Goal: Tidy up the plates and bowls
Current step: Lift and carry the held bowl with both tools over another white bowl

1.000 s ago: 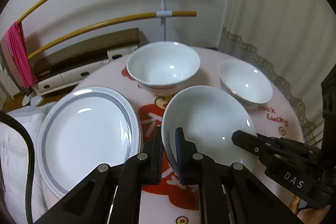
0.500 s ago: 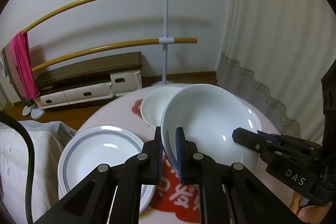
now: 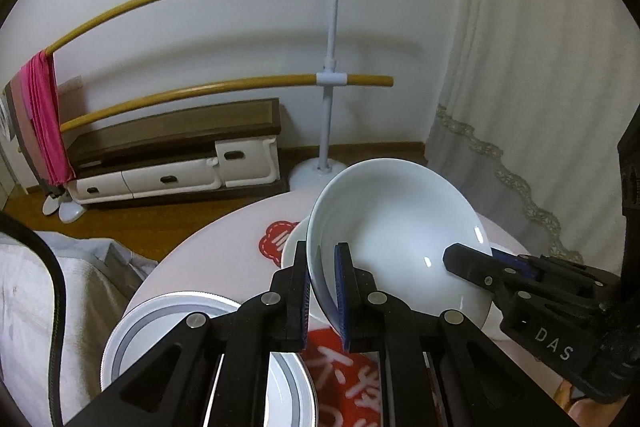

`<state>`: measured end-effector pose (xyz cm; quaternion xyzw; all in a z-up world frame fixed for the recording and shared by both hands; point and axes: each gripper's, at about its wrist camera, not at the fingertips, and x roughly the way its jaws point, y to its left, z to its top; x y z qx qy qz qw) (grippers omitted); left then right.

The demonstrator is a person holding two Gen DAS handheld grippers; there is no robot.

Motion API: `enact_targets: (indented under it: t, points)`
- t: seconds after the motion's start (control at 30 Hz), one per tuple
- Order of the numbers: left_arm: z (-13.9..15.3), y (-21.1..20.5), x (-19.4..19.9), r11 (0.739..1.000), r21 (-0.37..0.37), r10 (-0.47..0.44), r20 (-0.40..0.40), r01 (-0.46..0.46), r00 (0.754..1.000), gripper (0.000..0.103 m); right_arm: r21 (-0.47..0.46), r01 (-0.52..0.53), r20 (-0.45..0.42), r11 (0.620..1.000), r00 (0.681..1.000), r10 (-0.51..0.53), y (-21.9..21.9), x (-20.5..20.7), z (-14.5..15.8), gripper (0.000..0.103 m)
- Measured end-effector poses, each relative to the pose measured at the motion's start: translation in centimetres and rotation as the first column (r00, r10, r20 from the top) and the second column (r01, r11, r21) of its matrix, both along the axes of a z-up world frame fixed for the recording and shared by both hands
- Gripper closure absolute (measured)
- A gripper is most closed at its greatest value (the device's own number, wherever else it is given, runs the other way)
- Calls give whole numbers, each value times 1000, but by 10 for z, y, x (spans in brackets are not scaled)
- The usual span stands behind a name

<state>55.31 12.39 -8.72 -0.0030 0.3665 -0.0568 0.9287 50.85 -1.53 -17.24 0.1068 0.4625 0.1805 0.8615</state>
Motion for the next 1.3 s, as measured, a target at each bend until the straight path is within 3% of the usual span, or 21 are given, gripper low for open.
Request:
enact_targets:
  t: [0.27, 0.47, 0.97, 1.3]
  points:
    - [-24, 0, 51, 1000, 7, 20, -65, -20, 998, 96, -47, -2, -56, 999, 998, -1, 10, 31, -32, 91]
    - [-31, -8, 77, 1000, 6, 21, -94, -20, 995, 95, -94, -1, -58, 996, 998, -4, 14, 37, -37, 91]
    - [-45, -8, 107, 1000, -3, 18, -128, -18, 992, 94, -208, 15, -26, 978, 999, -21, 25, 32, -35, 91]
    - [-48, -5, 102, 1000, -12, 12, -133, -13, 991, 94, -233, 37, -30, 972, 999, -45, 28, 29, -34, 91]
